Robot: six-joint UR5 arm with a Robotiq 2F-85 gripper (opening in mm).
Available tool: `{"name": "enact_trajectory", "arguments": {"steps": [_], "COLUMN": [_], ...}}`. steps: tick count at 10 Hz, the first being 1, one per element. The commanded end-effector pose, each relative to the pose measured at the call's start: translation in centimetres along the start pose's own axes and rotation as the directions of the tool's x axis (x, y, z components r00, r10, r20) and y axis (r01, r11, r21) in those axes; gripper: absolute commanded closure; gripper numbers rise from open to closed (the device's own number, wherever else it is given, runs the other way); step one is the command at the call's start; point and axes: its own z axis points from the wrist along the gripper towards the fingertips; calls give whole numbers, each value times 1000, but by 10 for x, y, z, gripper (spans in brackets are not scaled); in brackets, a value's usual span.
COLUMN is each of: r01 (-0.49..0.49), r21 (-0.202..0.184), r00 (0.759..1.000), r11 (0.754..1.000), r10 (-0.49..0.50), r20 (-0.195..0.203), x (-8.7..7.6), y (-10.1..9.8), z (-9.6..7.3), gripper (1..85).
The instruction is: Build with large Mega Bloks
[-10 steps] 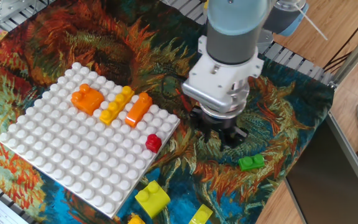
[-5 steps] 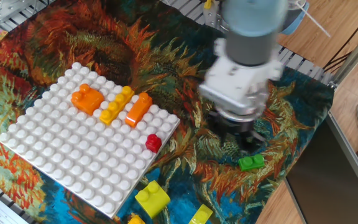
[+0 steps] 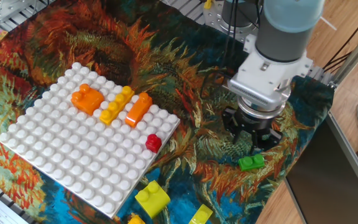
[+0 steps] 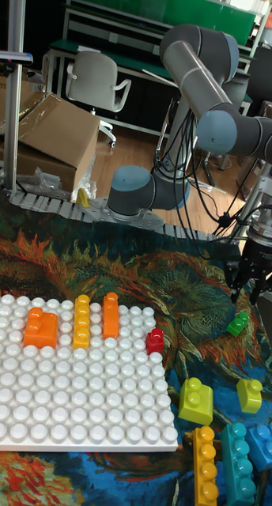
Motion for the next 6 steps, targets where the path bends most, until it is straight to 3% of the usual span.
{"name": "enact_trajectory", "arguments": {"steps": [1,4,5,6], "r01": [-43,-59,-46,-29], "r21": [0,-24,-15,-31], "r00": [999,998,998,998], "r11": [999,998,999,999], "r10": [43,60,47,31], "r20": [1,22,36,46], "x": [3,2,5,9], "y": [14,41,42,44], "z": [10,22,23,22], "gripper": [417,403,403,403]}}
